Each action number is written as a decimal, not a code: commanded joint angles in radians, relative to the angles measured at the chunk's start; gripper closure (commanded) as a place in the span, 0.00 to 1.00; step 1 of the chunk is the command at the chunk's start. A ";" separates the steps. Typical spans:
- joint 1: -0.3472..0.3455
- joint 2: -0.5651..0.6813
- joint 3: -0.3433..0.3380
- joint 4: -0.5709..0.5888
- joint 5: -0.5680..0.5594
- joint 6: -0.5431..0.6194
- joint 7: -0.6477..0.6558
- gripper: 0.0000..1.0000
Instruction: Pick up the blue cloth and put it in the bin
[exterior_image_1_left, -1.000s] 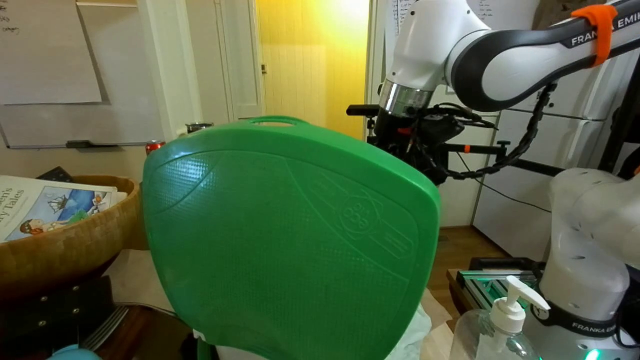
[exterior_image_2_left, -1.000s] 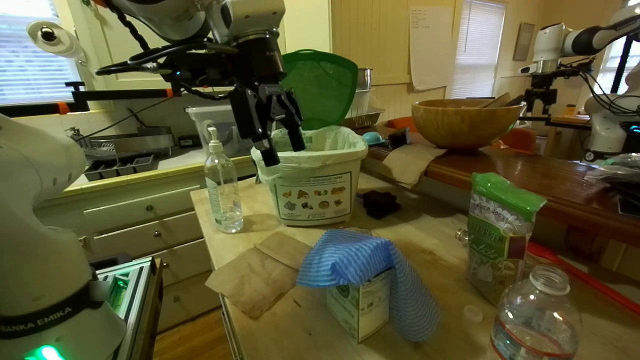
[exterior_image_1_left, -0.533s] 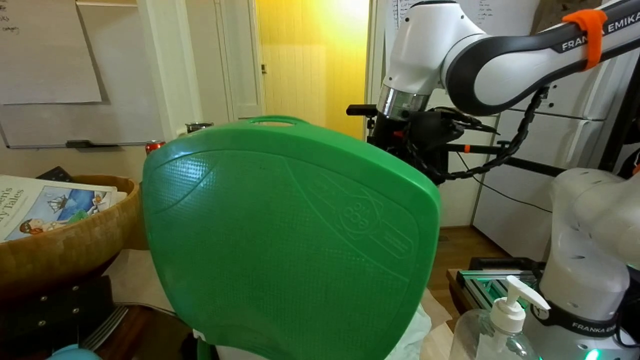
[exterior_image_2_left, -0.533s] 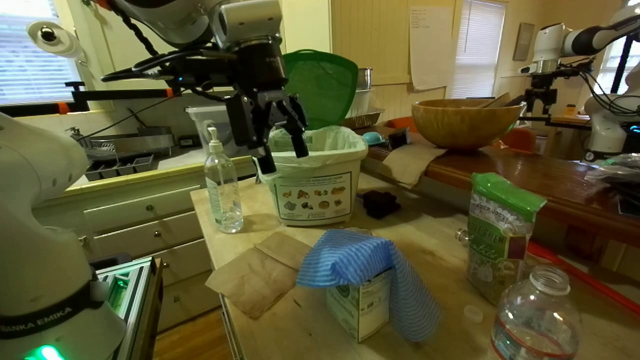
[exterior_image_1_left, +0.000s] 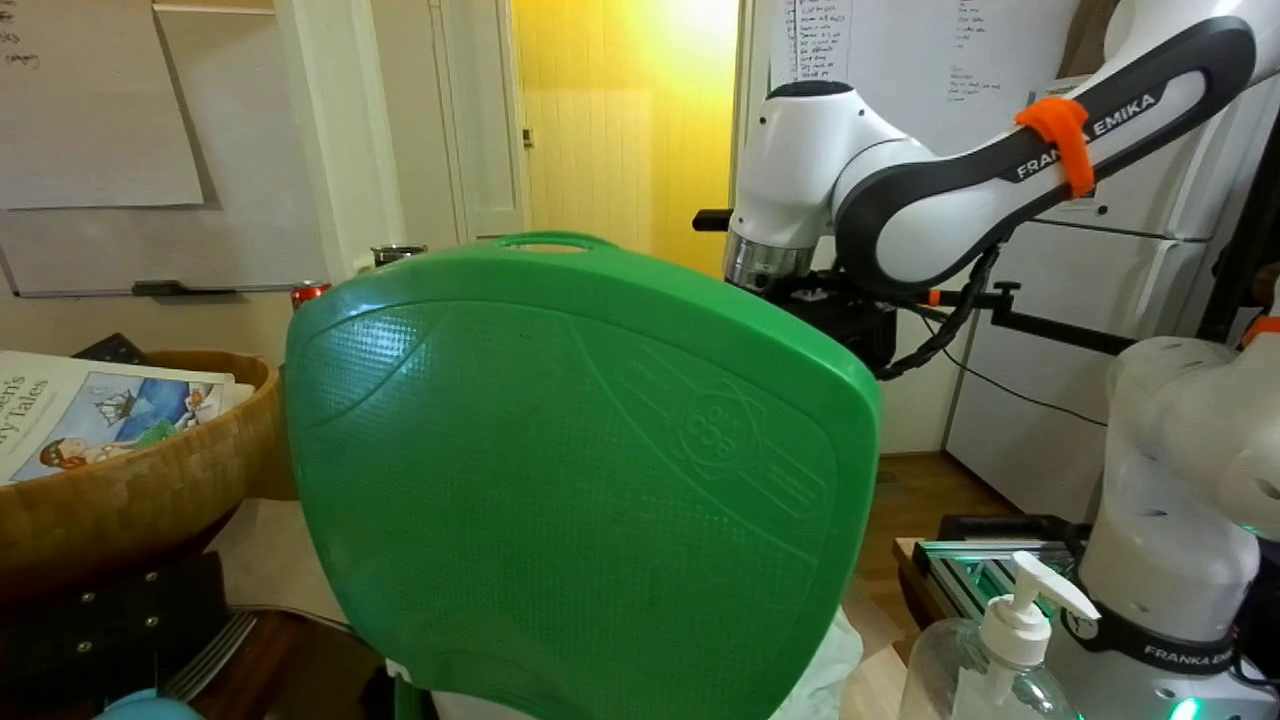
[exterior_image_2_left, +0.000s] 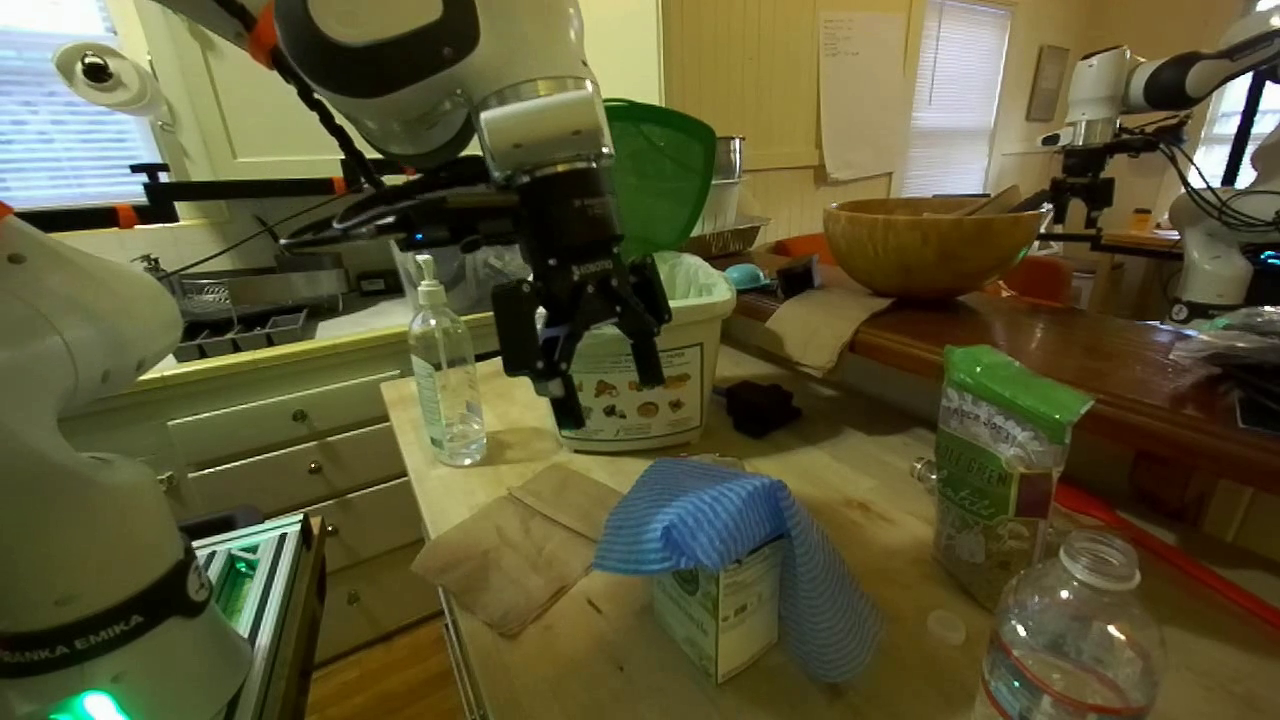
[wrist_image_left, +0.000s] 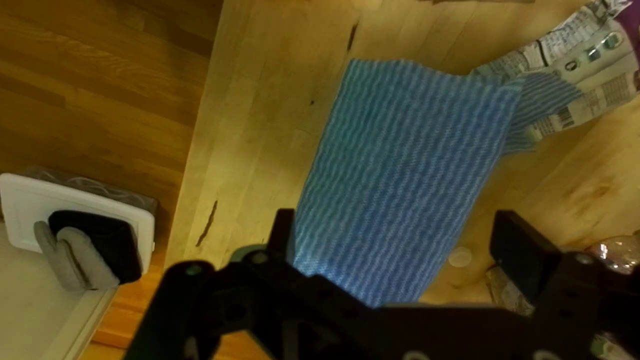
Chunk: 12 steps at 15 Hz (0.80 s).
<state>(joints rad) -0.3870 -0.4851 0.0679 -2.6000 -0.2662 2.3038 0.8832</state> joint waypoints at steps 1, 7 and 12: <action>-0.004 0.083 -0.029 -0.019 -0.038 0.139 0.053 0.00; -0.014 0.179 -0.051 -0.023 -0.084 0.255 0.057 0.00; -0.009 0.241 -0.071 -0.019 -0.125 0.319 0.067 0.00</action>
<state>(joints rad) -0.3932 -0.2865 0.0096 -2.6188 -0.3423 2.5618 0.9108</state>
